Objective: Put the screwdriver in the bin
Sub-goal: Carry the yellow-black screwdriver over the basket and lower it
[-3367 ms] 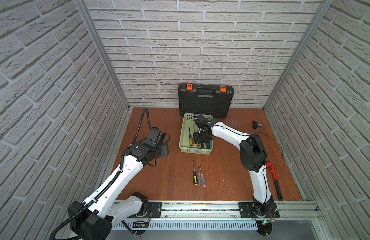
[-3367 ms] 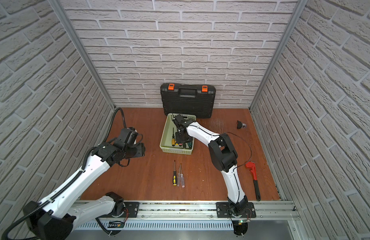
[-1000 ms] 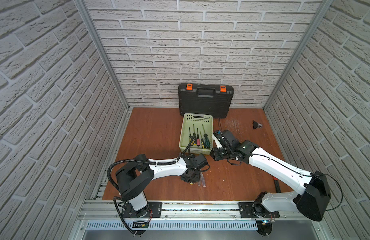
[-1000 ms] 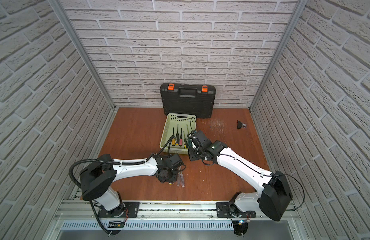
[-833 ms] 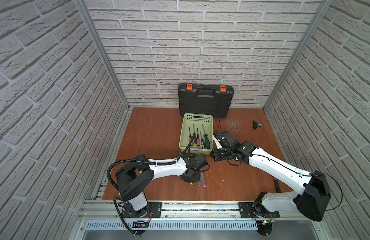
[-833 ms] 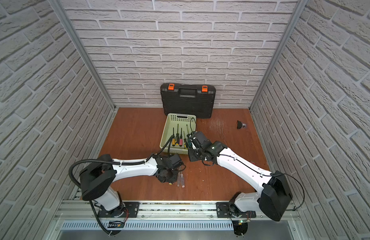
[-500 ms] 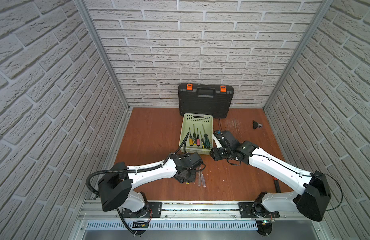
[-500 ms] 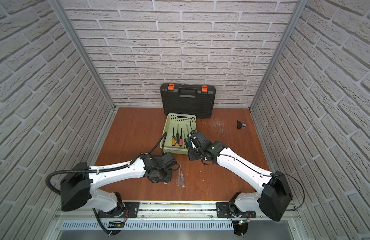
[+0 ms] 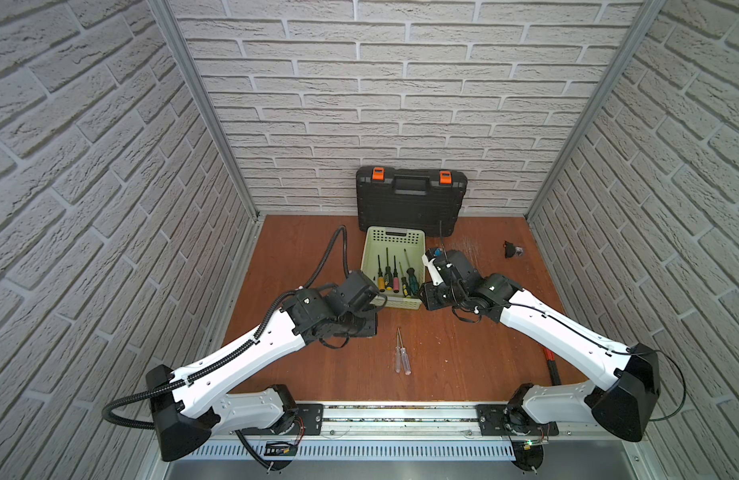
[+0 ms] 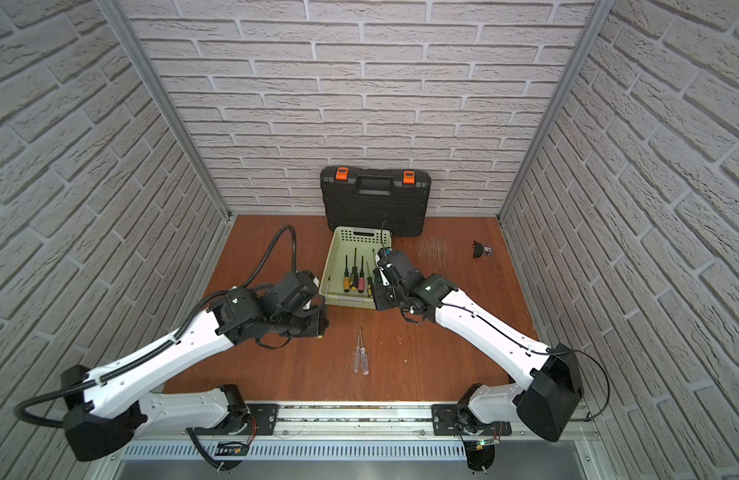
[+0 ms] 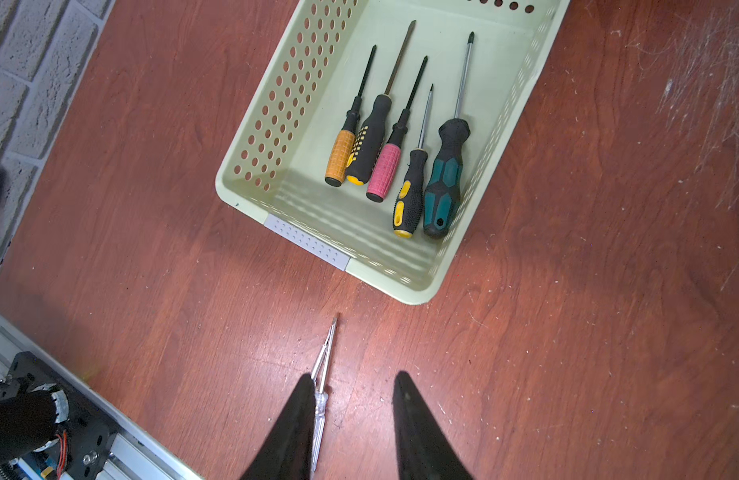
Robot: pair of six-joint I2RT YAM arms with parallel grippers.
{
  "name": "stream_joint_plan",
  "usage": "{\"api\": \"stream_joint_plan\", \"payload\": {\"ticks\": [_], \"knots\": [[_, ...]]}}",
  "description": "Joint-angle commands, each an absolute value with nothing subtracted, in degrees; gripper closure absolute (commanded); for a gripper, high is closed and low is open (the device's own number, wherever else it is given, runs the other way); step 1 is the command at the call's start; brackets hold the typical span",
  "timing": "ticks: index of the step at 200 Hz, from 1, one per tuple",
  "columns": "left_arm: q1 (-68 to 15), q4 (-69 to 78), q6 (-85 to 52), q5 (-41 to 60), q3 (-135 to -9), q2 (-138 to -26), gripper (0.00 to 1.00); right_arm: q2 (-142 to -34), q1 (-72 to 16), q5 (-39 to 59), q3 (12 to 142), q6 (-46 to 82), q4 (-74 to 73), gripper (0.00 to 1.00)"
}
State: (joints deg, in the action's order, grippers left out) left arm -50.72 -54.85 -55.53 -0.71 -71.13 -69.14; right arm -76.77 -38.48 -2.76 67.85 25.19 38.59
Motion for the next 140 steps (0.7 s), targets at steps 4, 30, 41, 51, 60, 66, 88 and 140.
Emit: {"api": "stream_joint_plan", "payload": {"ticks": [4, 30, 41, 51, 60, 66, 88, 140], "knots": [[-45.25, -50.97, -47.64, 0.62, -77.57, -76.85, 0.91, -77.33, -38.76, -3.09, 70.57, 23.65, 39.46, 0.66], [-40.51, -46.98, -42.63, 2.25, -84.03, -86.41, 0.91, -75.21, -38.74, -2.98, 68.92, 24.81, 38.38, 0.66], [-38.67, -46.99, -40.47, 2.68, -87.19, -90.95, 0.91, -74.49, -38.78, -2.9, 67.52, 25.45, 37.82, 0.66], [-37.4, -47.56, -38.71, 2.22, -89.81, -94.63, 0.91, -73.97, -38.77, -2.91, 66.47, 25.96, 37.92, 0.66], [-36.31, -47.99, -37.69, 1.75, -91.99, -97.62, 0.91, -73.46, -38.81, -2.82, 65.55, 26.34, 37.92, 0.67], [-35.59, -47.92, -37.16, 1.49, -92.89, -99.18, 0.91, -73.1, -38.76, -2.79, 64.87, 26.53, 37.96, 0.67], [-33.87, -47.13, -36.01, 2.94, -95.73, -104.64, 0.91, -72.03, -38.76, -3.11, 62.94, 27.11, 37.7, 0.67], [-33.59, -49.68, -33.96, 4.01, -101.87, -115.15, 0.91, -71.42, -39.11, -4.53, 62.67, 27.51, 37.16, 0.67]]}}
